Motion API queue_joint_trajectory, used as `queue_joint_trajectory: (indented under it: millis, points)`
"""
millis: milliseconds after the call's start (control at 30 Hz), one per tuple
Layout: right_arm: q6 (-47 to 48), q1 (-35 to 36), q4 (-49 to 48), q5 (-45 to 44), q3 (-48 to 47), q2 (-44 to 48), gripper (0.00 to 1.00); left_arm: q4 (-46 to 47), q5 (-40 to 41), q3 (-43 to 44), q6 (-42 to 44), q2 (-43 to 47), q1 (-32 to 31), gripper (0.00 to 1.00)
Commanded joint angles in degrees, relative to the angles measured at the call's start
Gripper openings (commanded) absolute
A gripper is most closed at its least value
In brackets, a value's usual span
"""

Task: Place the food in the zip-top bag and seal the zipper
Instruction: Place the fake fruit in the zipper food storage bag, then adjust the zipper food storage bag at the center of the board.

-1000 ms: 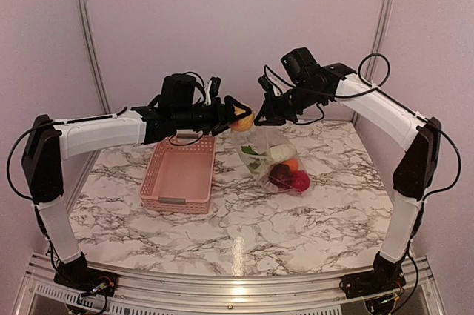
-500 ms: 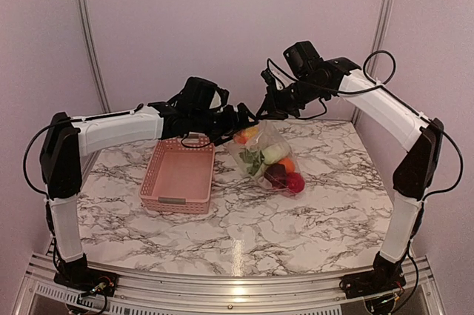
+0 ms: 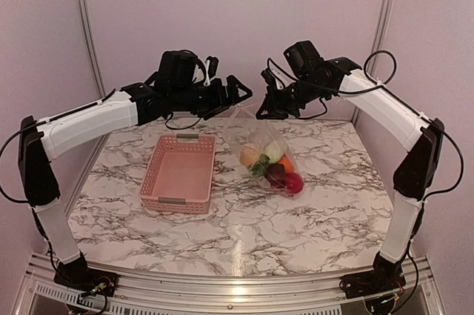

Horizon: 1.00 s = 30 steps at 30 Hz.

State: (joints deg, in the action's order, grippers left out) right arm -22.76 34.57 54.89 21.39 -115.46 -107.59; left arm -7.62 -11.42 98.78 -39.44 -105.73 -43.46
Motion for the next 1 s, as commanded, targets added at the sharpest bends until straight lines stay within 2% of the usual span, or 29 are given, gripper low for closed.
queue_joint_trajectory:
  millis: [0, 267, 367, 533, 667, 733, 867, 967]
  points:
    - [-0.55, 0.63, -1.28, 0.80, 0.13, 1.93, 0.00, 1.38, 4.71, -8.06, 3.60, 10.57, -0.12, 0.99]
    - [1.03, 0.67, -1.55, 4.15, 2.23, 3.92, 0.00, -3.48, 7.70, -19.62, 12.63, 18.89, 0.16, 0.96]
    - [1.97, 0.68, -1.83, 4.40, 4.09, 5.95, 0.00, -5.07, 4.58, -22.99, 20.21, 21.38, 0.61, 0.91]
    - [4.71, 0.62, -0.31, 6.34, 5.65, 10.33, 0.00, -6.57, -1.96, -26.52, 28.24, 25.19, 0.75, 0.88]
    - [6.30, 0.63, 1.71, 7.70, 6.17, 13.32, 0.00, -2.09, -9.68, -29.95, 27.16, 26.94, 0.56, 0.88]
    - [7.18, 0.67, 2.38, 9.26, 6.94, 13.98, 0.00, -0.96, -9.68, -30.98, 26.86, 27.23, 0.20, 0.87]
    - [12.24, 0.68, 5.43, 11.25, 8.75, 14.40, 0.00, 3.94, -4.16, -37.57, 33.46, 30.93, 0.10, 0.88]
    - [15.95, 0.78, 6.83, 13.01, 12.10, 15.00, 0.00, 15.62, -4.96, -45.80, 42.83, 34.98, 0.09, 0.89]
